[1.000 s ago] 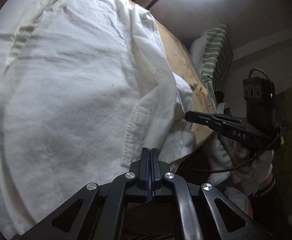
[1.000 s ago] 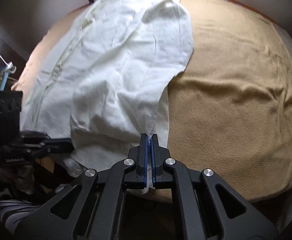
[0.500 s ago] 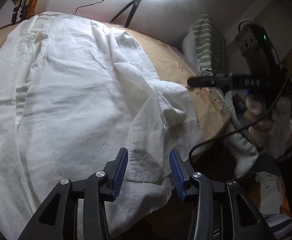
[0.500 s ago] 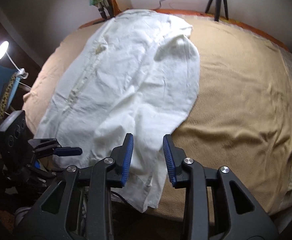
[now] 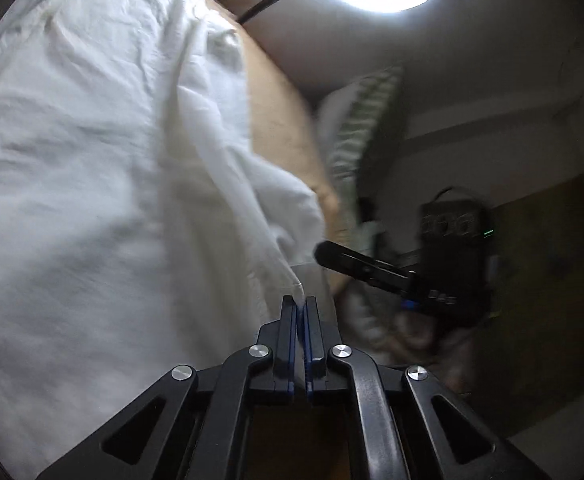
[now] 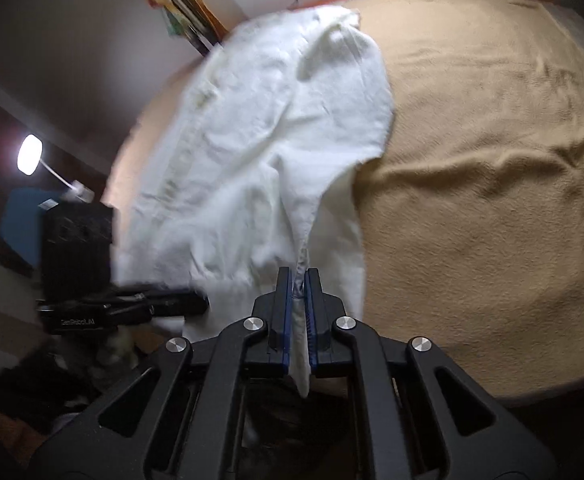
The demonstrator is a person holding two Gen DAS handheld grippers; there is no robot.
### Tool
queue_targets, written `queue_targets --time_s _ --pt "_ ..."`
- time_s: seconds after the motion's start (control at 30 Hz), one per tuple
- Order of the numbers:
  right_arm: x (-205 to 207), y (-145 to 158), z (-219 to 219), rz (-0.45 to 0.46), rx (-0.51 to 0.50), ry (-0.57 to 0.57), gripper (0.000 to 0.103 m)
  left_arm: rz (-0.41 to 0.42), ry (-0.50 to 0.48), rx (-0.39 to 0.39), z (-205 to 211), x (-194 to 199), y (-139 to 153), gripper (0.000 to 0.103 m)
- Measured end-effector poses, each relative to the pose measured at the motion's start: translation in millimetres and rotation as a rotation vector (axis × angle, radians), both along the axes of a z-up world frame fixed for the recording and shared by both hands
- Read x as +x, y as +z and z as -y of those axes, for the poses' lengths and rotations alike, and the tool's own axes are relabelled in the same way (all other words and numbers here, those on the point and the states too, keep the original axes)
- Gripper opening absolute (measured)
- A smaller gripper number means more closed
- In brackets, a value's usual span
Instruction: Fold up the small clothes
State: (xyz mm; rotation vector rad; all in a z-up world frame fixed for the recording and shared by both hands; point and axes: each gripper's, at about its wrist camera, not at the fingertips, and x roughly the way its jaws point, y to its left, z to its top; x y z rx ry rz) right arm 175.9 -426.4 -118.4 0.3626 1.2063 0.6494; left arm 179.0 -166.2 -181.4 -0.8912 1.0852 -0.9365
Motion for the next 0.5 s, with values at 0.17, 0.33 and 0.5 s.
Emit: queue_targets --time_s 0.17,0.33,0.5 --pt "1.5 -18.3 11.9 -0.046 -0.043 -0.047 0.007 -0.049 0.054 0.082 -15.5 2.1 -20.9 0.000" --pt "-5.7 -45.7 -16.3 -0.040 -0.310 0.039 0.007 0.026 0.021 0.307 -12.0 -11.6 -24.2 0.001" --pt "-3.1 -30.1 -14.4 -0.004 -0.301 0.055 0.012 0.244 0.044 0.458 -14.8 -28.1 19.0 0.015"
